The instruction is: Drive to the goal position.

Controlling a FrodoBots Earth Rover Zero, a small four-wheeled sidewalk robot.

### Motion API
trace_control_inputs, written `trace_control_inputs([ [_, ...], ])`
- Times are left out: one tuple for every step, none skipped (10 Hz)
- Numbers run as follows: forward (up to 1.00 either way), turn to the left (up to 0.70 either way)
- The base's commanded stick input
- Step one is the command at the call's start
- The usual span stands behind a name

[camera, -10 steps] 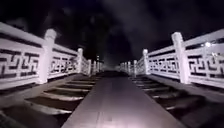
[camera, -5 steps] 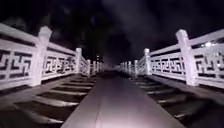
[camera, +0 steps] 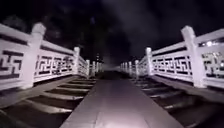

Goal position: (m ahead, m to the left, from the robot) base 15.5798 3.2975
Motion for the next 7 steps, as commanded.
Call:
trace_control_inputs([
  [0.45,0.00],
  [0.45,0.00],
  [0.45,0.00],
  [0.45,0.00],
  [0.45,0.00],
  [0.45,0.00],
  [0.45,0.00],
])
